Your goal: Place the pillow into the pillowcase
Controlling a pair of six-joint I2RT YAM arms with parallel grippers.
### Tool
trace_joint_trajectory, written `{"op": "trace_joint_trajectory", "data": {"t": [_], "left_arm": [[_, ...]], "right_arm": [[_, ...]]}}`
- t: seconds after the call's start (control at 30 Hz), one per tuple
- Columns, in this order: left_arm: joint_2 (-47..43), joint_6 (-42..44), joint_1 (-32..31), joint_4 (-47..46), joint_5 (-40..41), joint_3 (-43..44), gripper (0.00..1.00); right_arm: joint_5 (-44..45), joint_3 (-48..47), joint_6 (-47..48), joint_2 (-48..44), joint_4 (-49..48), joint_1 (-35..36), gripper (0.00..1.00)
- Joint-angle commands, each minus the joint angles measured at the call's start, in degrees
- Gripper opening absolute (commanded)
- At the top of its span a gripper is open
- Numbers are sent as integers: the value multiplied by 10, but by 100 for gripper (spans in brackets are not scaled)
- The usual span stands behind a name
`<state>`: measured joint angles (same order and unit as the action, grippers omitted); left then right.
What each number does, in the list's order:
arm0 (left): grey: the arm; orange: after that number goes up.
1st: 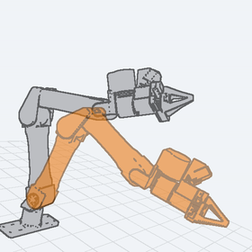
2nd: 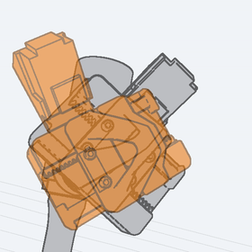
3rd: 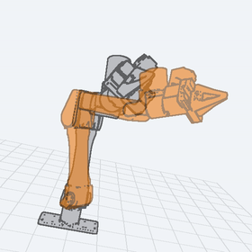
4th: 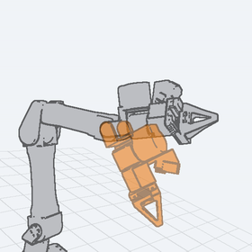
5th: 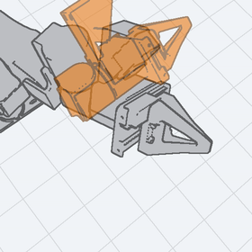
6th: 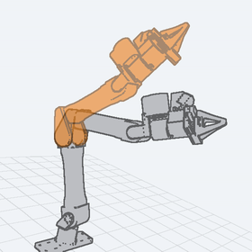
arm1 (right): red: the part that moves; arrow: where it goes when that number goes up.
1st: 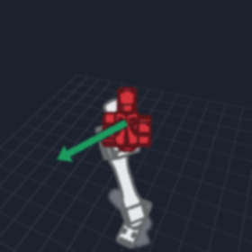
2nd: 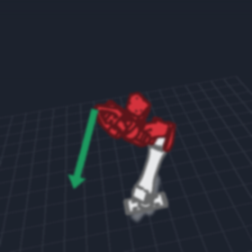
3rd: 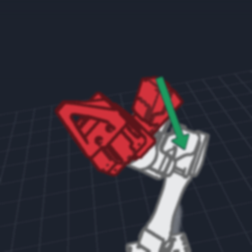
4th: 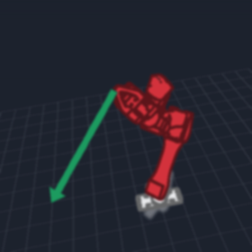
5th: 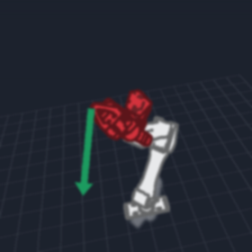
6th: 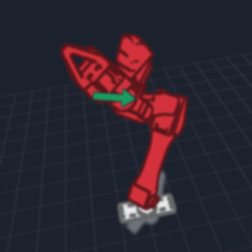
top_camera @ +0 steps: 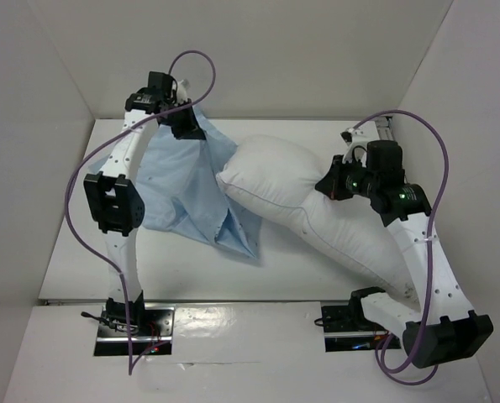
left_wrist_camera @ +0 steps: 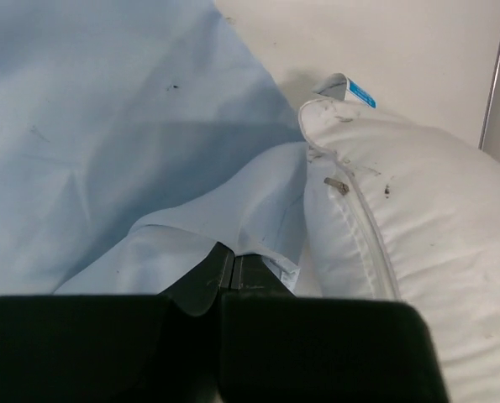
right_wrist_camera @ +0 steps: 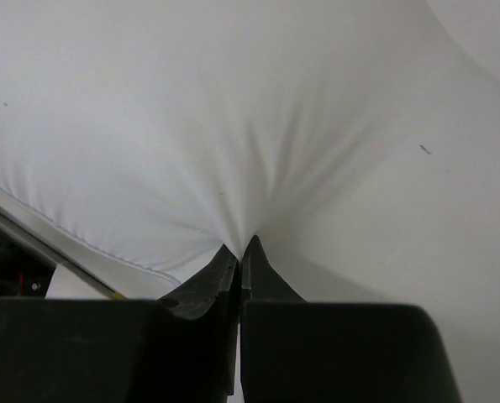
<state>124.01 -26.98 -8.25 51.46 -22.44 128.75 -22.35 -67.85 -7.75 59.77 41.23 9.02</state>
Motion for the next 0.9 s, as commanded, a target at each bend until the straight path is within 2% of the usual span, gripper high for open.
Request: {"op": "trace_joint_trajectory", "data": {"t": [0.0,0.03,0.1,0.13,0.17,0.2,0.23,0.27,0.37,0.47,0.67,0.87], "left_arm": [[-13,29,2,-19,-42,18,0],[-19,43,2,-19,-62,12,5],[-19,55,2,-10,-62,-1,32],[-19,68,2,7,-36,-6,58],[-19,76,2,17,-21,-6,59],[-19,82,2,27,1,-6,67],[-19,82,2,36,28,-13,70],[-27,82,20,36,78,-30,71],[-33,48,61,36,145,-52,67],[-16,20,88,31,216,-64,69],[54,15,101,8,262,-52,71],[72,15,96,-38,350,-57,71]], "right_arm": [[-52,17,20,-16,-28,1,0],[-52,17,26,-16,-28,1,0],[-44,32,26,-16,-36,1,0],[-38,32,19,-16,-43,1,0],[-31,32,19,-21,-43,1,0],[-31,32,19,-21,-43,1,0],[-25,32,19,-21,-43,1,0],[-25,32,19,-21,-48,1,0],[-20,26,13,-21,-48,1,0],[-15,20,13,-15,-48,1,0],[-15,15,8,2,-59,1,0],[-3,4,8,20,-59,1,0]]}}
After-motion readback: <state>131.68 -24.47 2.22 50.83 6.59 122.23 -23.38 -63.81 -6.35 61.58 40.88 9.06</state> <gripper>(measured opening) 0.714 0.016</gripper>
